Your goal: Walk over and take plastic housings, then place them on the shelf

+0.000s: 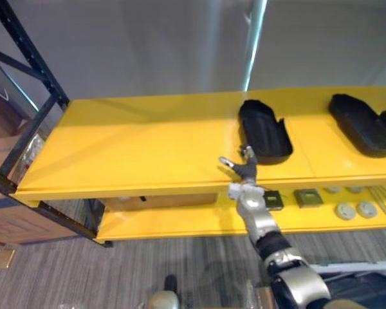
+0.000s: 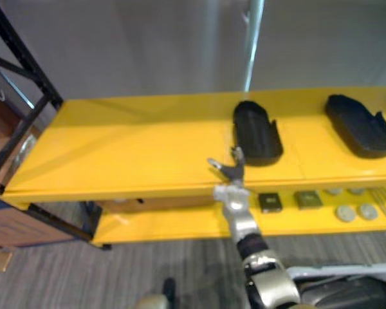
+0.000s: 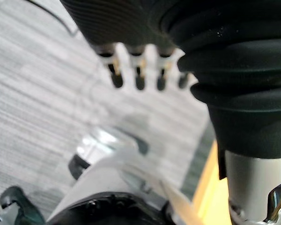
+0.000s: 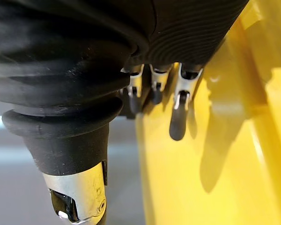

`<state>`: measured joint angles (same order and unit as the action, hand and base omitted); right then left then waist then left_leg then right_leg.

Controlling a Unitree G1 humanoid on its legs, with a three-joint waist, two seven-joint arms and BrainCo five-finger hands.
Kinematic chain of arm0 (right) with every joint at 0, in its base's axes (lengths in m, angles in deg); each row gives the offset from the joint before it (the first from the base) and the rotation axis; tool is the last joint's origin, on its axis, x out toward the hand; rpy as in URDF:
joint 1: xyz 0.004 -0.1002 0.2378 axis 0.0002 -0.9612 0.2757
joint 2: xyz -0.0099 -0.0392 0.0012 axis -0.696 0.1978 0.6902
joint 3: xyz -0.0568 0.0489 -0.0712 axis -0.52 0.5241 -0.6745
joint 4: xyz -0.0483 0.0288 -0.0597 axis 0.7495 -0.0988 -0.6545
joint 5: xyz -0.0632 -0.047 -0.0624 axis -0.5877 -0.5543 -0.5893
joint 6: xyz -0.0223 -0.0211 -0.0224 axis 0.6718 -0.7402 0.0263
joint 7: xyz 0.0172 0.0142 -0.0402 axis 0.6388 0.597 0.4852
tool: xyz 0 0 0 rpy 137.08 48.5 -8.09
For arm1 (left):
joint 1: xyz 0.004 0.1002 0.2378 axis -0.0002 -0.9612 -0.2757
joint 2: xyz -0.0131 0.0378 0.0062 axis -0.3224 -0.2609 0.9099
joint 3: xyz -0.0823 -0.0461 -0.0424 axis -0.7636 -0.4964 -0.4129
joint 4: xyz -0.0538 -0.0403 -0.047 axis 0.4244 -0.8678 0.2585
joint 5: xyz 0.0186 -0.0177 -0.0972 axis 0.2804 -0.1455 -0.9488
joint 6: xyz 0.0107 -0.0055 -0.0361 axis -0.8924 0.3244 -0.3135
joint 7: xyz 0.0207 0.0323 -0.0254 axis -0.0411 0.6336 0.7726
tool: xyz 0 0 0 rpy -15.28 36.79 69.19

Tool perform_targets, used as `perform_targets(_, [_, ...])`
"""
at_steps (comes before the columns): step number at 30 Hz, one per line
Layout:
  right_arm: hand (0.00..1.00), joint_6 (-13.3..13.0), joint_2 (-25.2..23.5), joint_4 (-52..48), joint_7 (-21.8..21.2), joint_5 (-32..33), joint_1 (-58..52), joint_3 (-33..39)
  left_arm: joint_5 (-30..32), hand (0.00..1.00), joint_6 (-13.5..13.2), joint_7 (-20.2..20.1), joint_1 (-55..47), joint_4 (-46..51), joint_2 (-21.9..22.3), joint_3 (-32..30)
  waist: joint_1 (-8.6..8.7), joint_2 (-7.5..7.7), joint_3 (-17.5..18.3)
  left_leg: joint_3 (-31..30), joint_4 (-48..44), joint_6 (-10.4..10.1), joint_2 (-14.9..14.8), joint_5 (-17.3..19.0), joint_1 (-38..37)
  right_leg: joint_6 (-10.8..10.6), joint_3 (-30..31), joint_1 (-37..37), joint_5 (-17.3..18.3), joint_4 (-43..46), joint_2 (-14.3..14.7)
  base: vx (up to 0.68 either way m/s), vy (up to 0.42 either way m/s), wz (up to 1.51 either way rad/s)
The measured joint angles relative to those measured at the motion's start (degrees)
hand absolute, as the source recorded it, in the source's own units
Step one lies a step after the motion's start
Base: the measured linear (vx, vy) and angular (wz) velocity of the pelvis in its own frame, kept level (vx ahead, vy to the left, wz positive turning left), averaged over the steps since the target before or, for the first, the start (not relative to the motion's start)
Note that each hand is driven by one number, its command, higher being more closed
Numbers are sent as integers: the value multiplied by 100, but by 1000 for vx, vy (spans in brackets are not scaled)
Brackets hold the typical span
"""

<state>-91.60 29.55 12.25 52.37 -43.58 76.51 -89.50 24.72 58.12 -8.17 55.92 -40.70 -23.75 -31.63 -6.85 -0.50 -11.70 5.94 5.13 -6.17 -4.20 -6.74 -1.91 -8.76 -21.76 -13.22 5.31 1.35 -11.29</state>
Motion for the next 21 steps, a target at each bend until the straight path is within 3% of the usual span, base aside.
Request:
perform_targets(4, [0,-28,1,-15,27,-22,25,25,3,0,-2,-4,0,0,-14,5,-1,45,-28,4,-1,-2,-1,2,-4,0,-4,-7,5,-8,3,25,-14,0])
perform_targets(7, [0,-40,17,-14,-196,-13,55,80,39,0,-7,-14,2,1,-11,41,17,9,-52,7,-1,-3,-1,2,-22,-1,-9,-34,5,-15,3,0,0,0])
perform_targets(15, [0,-278,140,-28,-1647,51,-16,-303,210,0,-27,-45,9,4,-32,35,135,-28,-131,50,1,4,-18,15,-107,-1,17,-91,7,-14,7,-20,-9,-2])
perform_targets(19, [0,-341,152,-727,-1948,142,-251,-557,275,0,1,5,13,6,-60,23,143,-24,-133,70,0,-5,-21,36,-104,-2,42,-82,7,-21,7,0,0,0])
perform_targets(21, [0,-556,123,-1551,-2028,159,-411,-543,279,0,2,11,13,20,-60,-6,144,-18,-133,87,-1,-14,-22,52,-104,-2,83,-81,6,-23,7,31,-18,-4])
